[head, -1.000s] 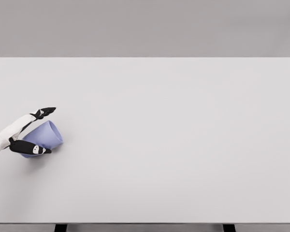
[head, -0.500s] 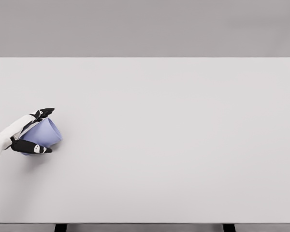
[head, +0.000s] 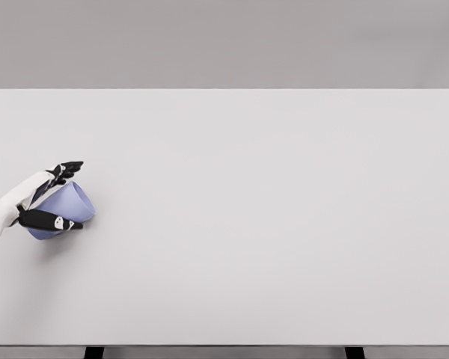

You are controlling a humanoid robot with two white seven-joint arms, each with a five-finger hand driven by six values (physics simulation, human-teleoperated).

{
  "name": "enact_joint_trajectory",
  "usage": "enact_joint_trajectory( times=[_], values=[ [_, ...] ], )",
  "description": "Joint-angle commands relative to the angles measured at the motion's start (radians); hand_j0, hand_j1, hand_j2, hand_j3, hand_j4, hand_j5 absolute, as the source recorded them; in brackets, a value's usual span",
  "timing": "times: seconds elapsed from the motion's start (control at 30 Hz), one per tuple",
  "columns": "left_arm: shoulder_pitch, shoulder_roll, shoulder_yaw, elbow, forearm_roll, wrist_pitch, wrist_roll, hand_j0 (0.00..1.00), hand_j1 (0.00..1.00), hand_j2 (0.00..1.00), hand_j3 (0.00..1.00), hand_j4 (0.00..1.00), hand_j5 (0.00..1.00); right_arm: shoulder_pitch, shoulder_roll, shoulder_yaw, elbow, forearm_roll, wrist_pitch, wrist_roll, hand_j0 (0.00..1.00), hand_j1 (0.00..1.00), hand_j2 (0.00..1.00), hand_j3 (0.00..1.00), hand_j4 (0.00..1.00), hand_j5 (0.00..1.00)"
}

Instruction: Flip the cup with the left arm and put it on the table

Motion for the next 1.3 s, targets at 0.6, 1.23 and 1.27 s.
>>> enact_joint_trajectory(
  times=[0.6,1.23,1.27],
  values=[
    [0.000,0.000,-0.001,0.000,0.017,0.057,-0.003,0.84,0.84,0.84,0.84,0.84,0.84,0.000,0.000,0.000,0.000,0.000,0.000,0.000,1.00,1.00,1.00,1.00,1.00,1.00],
    [-0.086,-0.085,0.010,0.001,0.020,0.023,-0.001,0.83,0.83,0.83,0.83,0.83,0.83,0.000,0.000,0.000,0.000,0.000,0.000,0.000,1.00,1.00,1.00,1.00,1.00,1.00],
    [-0.086,-0.095,0.011,0.001,0.020,0.020,-0.001,0.83,0.83,0.83,0.83,0.83,0.83,0.000,0.000,0.000,0.000,0.000,0.000,0.000,1.00,1.00,1.00,1.00,1.00,1.00]
  ],
)
